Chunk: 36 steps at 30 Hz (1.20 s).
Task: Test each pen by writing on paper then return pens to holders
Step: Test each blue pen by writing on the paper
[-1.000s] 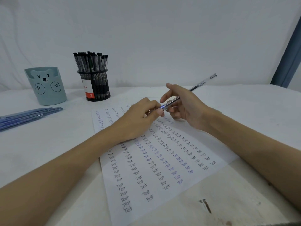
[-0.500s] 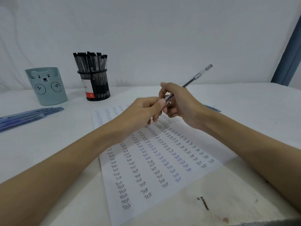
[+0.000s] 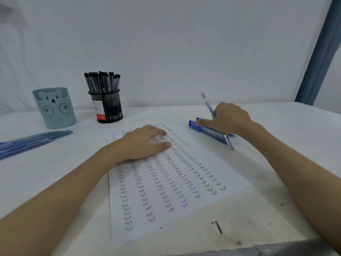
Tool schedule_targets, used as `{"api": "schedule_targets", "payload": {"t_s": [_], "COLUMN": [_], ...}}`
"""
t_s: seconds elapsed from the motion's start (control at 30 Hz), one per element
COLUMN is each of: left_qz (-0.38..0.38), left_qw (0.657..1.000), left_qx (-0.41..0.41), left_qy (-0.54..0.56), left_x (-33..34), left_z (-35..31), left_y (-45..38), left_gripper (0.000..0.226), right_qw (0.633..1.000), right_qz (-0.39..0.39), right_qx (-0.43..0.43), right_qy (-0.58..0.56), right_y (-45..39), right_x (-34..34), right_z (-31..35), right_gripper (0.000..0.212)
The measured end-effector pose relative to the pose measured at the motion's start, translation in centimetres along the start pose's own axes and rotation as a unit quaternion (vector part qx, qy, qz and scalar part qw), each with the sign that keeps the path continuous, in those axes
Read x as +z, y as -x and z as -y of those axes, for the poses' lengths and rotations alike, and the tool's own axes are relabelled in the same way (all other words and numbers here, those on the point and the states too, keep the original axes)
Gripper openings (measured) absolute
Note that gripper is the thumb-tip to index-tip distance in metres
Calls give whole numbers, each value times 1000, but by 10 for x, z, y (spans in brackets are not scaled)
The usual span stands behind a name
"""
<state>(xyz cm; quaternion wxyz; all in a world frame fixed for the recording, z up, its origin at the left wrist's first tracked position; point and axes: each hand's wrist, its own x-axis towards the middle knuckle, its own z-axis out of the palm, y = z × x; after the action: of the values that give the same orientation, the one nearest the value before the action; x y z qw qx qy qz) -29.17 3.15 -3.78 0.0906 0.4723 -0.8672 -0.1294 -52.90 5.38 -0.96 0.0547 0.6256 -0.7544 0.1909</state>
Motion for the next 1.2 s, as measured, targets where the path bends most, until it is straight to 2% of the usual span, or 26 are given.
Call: {"api": "schedule_targets", "payload": {"t_s": [0.1, 0.27, 0.57, 0.7, 0.8, 0.93, 1.1, 1.2], "left_qz": [5, -5, -47, -80, -115, -166, -208, -229], "left_qw": [999, 997, 994, 993, 990, 978, 961, 952], "left_qx": [12, 21, 28, -4, -43, -114, -175, -198], "left_qy": [32, 75, 92, 90, 68, 50, 50, 37], "left_x": [0, 2, -3, -23, -38, -48, -53, -55], "left_z": [5, 8, 6, 26, 59, 109, 160, 180], "left_y": [0, -1, 8, 32, 70, 130, 200, 225], "left_gripper": [55, 52, 49, 43, 37, 30, 21, 21], "right_qw": [998, 993, 993, 982, 977, 960, 920, 905], "right_qz": [-1, -25, -100, -136, -116, -49, 66, 101], "right_qx": [-47, -113, -51, -85, -149, -256, -377, -409], "right_qy": [45, 40, -44, -97, -102, -102, -81, -58], "right_y": [-1, -3, -6, 0, 4, 11, 28, 43], "right_x": [12, 12, 6, -6, -13, -7, 29, 54], "right_z": [-3, -10, -23, 2, 52, 140, 265, 319], "right_gripper": [61, 39, 40, 36, 33, 31, 23, 29]}}
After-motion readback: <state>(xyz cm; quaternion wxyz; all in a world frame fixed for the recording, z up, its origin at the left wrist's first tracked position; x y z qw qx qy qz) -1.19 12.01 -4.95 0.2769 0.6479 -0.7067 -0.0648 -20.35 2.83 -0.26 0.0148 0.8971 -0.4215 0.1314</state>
